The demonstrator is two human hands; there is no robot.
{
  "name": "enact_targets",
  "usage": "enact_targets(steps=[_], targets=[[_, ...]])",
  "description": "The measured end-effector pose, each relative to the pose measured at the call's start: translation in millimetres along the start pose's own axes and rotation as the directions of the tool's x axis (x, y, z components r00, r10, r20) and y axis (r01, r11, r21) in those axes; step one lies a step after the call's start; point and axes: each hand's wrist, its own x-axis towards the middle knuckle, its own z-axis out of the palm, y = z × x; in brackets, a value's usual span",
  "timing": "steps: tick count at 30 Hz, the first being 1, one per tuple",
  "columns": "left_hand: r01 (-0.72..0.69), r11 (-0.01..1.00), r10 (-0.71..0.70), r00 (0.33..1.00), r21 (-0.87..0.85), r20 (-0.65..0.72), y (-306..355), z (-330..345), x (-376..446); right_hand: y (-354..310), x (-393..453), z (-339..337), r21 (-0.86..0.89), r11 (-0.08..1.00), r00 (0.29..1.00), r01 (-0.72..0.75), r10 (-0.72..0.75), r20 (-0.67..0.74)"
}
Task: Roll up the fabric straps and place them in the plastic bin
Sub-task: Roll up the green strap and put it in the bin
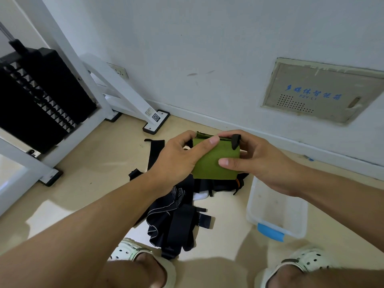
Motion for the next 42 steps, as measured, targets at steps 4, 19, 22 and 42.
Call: enact_targets(steps=[4,19,22,42], targets=[[-0.010,0.999,0.012,0.999,0.048,-0.033,-2,1,-1,2,-1,-1,-0.025,0.999,0.999,0.047,-0.047,-0.018],[0.185,0.918,-0.112,0.969,-0.352,0.218,0,2,1,4,3,8,-0.561,0.680,0.781,0.472,-0.618,-0.091],[0.131,0.932,-0.056,0.973,-0.339,0.223,1,0,-1,3,2,11,-0.546,0.719,0.815,0.429,-0.569,-0.109],[0.026,0.990,0.000,0.983,-0.140,0.182,-5,-10,2,4,-3,14,-0.483,0.825,0.935,0.293,-0.352,-0.035]])
